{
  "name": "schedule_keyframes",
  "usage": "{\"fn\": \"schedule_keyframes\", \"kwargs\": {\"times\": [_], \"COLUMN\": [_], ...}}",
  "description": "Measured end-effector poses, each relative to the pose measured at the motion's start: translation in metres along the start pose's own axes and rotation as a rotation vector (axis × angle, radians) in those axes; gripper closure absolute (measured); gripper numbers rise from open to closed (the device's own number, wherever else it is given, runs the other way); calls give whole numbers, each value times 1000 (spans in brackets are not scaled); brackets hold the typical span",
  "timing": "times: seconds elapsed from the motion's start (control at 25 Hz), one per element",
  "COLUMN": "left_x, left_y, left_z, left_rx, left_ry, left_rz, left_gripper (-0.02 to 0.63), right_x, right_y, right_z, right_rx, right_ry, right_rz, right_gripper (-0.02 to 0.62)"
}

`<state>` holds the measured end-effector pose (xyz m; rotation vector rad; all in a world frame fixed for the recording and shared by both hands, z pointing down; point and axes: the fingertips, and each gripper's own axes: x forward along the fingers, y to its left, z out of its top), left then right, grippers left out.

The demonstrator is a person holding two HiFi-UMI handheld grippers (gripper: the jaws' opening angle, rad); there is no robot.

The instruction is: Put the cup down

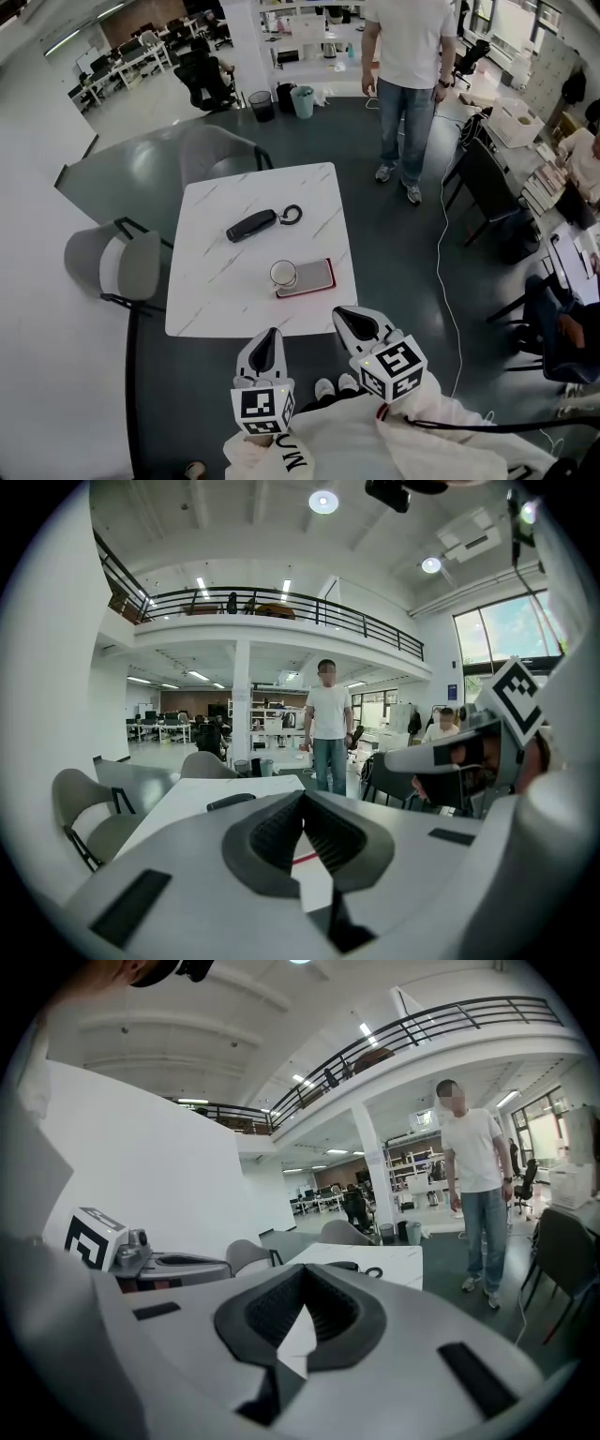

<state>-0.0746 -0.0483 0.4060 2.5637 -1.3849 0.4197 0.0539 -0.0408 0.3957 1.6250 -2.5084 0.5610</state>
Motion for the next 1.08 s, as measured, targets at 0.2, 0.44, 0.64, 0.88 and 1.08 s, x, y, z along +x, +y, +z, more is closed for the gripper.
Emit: {"fn": "schedule_keyframes", "kwargs": {"times": [0.2, 0.44, 0.64, 0.88, 1.08], "left_x": [-2, -4, -4, -5, -3], "left_y": [0, -3, -5, -7, -7], "left_z": [-1, -4, -3, -1, -2], "left_rx": [-2, -5, -8, -4, -1], "left_ry": [5, 13, 9, 5, 11], "left_rz": [15, 22, 21, 28, 29], "left_gripper": [595, 595, 595, 595, 595], "right_x": [-1, -4, -5, -7, -7], "right_y": [3, 2, 0, 0, -3], "right_z": [-4, -5, -6, -7, -9], "right_rx": [-9, -9, -5, -6, -2], "right_ry": [10, 14, 16, 18, 25], "right_rz": [15, 21, 21, 24, 25], "right_gripper": [591, 591, 591, 591, 591]}}
